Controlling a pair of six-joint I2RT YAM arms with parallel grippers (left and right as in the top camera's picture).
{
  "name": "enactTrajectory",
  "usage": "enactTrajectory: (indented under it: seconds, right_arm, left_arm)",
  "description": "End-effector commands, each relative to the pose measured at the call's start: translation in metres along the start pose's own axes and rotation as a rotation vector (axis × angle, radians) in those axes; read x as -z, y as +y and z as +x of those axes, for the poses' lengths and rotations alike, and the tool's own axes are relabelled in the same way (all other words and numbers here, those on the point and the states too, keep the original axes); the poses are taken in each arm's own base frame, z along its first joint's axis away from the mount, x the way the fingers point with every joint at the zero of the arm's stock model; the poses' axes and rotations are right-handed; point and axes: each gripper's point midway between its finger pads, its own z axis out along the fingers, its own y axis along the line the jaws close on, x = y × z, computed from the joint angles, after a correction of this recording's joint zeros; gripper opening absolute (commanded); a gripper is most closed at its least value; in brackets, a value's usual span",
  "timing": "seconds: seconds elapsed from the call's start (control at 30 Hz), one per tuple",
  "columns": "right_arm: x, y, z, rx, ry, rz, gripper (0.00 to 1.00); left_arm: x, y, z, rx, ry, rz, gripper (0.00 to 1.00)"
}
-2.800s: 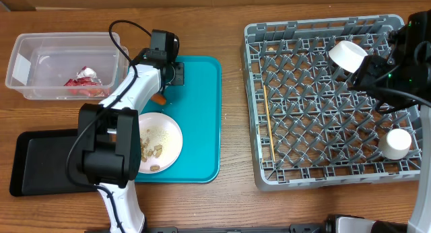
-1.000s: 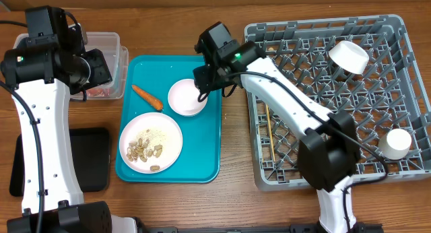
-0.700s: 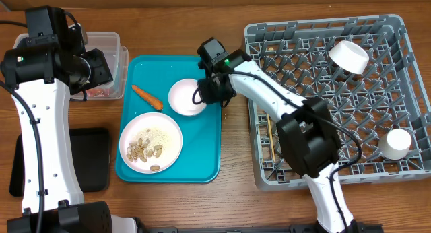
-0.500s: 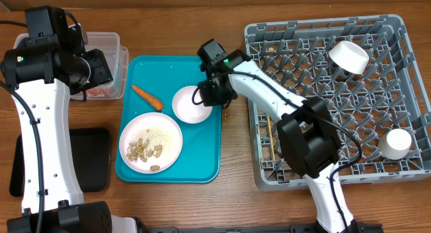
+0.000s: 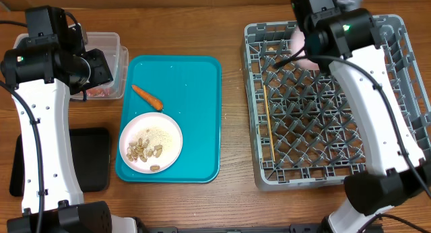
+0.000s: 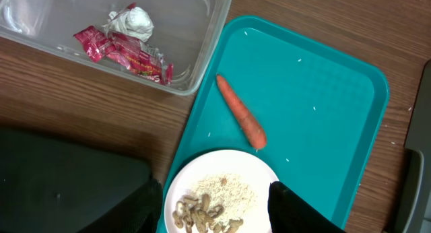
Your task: Sort waste into correct bins and load items into the dishwasher
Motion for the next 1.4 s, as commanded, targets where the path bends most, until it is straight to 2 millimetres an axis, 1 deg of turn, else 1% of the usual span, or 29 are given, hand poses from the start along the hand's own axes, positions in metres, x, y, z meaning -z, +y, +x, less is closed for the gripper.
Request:
enactTrajectory:
  seconds: [0.0, 0.07, 0.1, 0.13, 0.2, 0.3, 0.33, 0.4, 0.43, 0.5, 0.57, 0.63, 0.83, 0.93, 1.0, 1.07, 1.13, 1.2, 1.3, 1.37]
  right_arm:
    - [-0.033, -0.038, -0.014, -0.224, -0.15, 0.289, 0.04]
    - [-0.05, -0.037, -0.007, -0.206, -0.17, 0.344, 0.04]
    - [-0.055, -0.037, -0.005, -0.192, -0.18, 0.364, 0.04]
    - [-0.066, -0.033, 0.001, -0.162, -0.202, 0.399, 0.04]
    - [-0.08, -0.023, 0.011, -0.119, -0.205, 0.408, 0.04]
    - [-0.097, -0.002, 0.032, -0.079, -0.163, 0.353, 0.04]
    - [-0.1, 0.002, 0.036, -0.079, -0.152, 0.338, 0.04]
    - [-0.113, 0.017, 0.056, -0.076, -0.086, 0.269, 0.04]
    - [-0.117, 0.023, 0.064, -0.073, -0.06, 0.243, 0.04]
    - [-0.12, 0.03, 0.073, -0.065, -0.034, 0.215, 0.04]
    - [-0.12, 0.037, 0.082, -0.047, -0.023, 0.196, 0.04]
    - [-0.117, 0.044, 0.086, -0.029, -0.026, 0.183, 0.04]
    - [-0.09, 0.076, 0.093, 0.032, -0.076, 0.111, 0.04]
    - [-0.082, 0.086, 0.096, 0.051, -0.082, 0.084, 0.04]
    - [-0.08, 0.088, 0.098, 0.055, -0.082, 0.077, 0.04]
    - [-0.08, 0.087, 0.097, 0.058, -0.087, 0.084, 0.04]
    - [-0.079, 0.078, 0.091, 0.069, -0.124, 0.135, 0.04]
    - [-0.074, 0.065, 0.081, 0.082, -0.183, 0.208, 0.04]
    - [-0.062, 0.045, 0.059, 0.091, -0.3, 0.333, 0.04]
    - [-0.065, 0.046, 0.061, 0.082, -0.284, 0.32, 0.04]
  left_arm:
    - [0.01, -0.003, -0.005, 0.009, -0.032, 0.016, 0.53]
    - [0.01, -0.003, -0.005, 0.009, -0.032, 0.017, 0.53]
    - [0.01, -0.003, -0.005, 0.009, -0.032, 0.017, 0.53]
    - [0.01, -0.004, -0.005, 0.009, -0.03, 0.025, 0.53]
    - [0.01, -0.005, -0.005, 0.009, -0.029, 0.028, 0.53]
    - [0.01, -0.005, -0.005, 0.008, -0.029, 0.028, 0.53]
    - [0.01, -0.005, -0.005, 0.009, -0.029, 0.028, 0.53]
    - [0.01, -0.006, -0.005, 0.009, -0.028, 0.033, 0.53]
    - [0.01, -0.007, -0.004, 0.008, -0.026, 0.04, 0.53]
    - [0.01, -0.008, -0.004, 0.009, -0.026, 0.043, 0.53]
    - [0.01, -0.007, -0.004, 0.008, -0.025, 0.043, 0.53]
    - [0.01, -0.007, -0.004, 0.008, -0.024, 0.043, 0.53]
    - [0.01, -0.007, -0.004, 0.008, -0.023, 0.042, 0.53]
    - [0.01, -0.007, -0.004, 0.008, -0.023, 0.042, 0.53]
    - [0.01, -0.007, -0.004, 0.008, -0.023, 0.042, 0.53]
    - [0.01, -0.007, -0.004, 0.008, -0.023, 0.042, 0.53]
    - [0.01, -0.007, -0.004, 0.008, -0.024, 0.042, 0.53]
    - [0.01, -0.007, -0.004, 0.008, -0.023, 0.042, 0.53]
    - [0.01, -0.007, -0.004, 0.008, -0.025, 0.043, 0.53]
    - [0.01, -0.007, -0.004, 0.008, -0.025, 0.043, 0.53]
